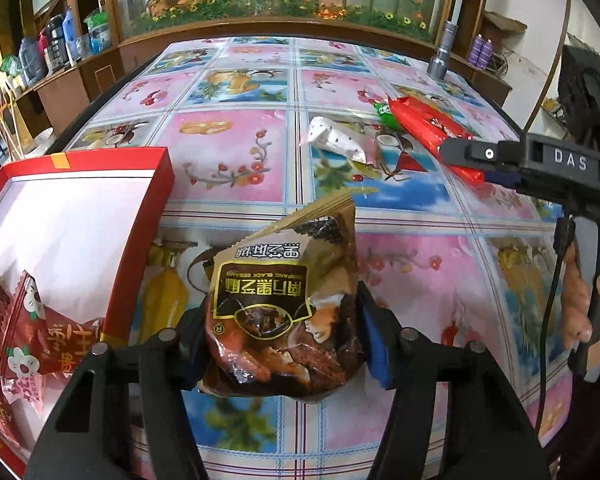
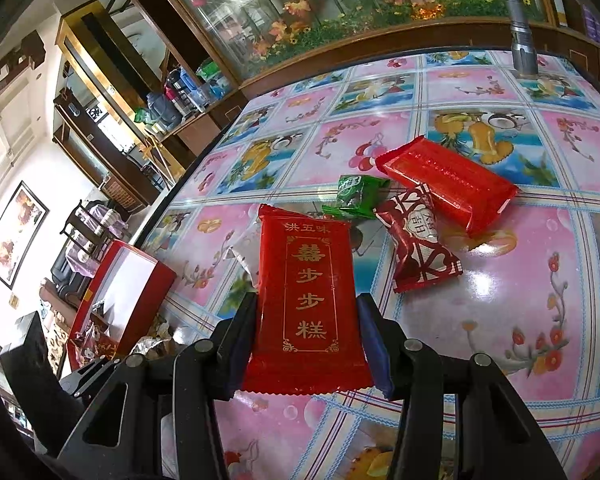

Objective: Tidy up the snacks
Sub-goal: 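Grasp the red printed cake packet with the right tool while the left tool lifts its bag, then carry the brown bag and red cake packet into the white box and open both tools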

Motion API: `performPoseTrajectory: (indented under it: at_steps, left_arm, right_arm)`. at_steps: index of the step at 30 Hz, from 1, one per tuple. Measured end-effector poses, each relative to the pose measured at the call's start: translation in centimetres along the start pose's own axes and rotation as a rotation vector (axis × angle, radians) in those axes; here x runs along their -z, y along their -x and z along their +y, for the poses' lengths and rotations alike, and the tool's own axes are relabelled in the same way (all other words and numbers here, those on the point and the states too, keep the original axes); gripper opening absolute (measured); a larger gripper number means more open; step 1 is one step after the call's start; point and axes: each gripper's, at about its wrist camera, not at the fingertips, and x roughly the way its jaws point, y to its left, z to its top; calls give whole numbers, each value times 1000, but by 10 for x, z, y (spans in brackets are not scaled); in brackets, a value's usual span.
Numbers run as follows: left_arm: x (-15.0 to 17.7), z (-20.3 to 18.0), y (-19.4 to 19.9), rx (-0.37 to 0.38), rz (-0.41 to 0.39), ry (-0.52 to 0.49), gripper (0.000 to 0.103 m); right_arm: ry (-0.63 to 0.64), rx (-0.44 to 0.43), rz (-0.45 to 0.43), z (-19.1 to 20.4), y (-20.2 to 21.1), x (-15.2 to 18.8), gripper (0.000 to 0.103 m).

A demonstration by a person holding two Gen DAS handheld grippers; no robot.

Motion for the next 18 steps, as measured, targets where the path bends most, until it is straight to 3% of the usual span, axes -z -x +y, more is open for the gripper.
performPoseTrajectory:
  at_steps: [9, 18]
  left_arm:
    - [2, 1, 11, 11, -12, 9, 58]
    - [-5, 1, 41, -14, -97, -16, 58]
  right_arm:
    - [8, -17, -4, 2, 2, 0, 50]
    - [34, -44, -12, 8, 2, 0, 50]
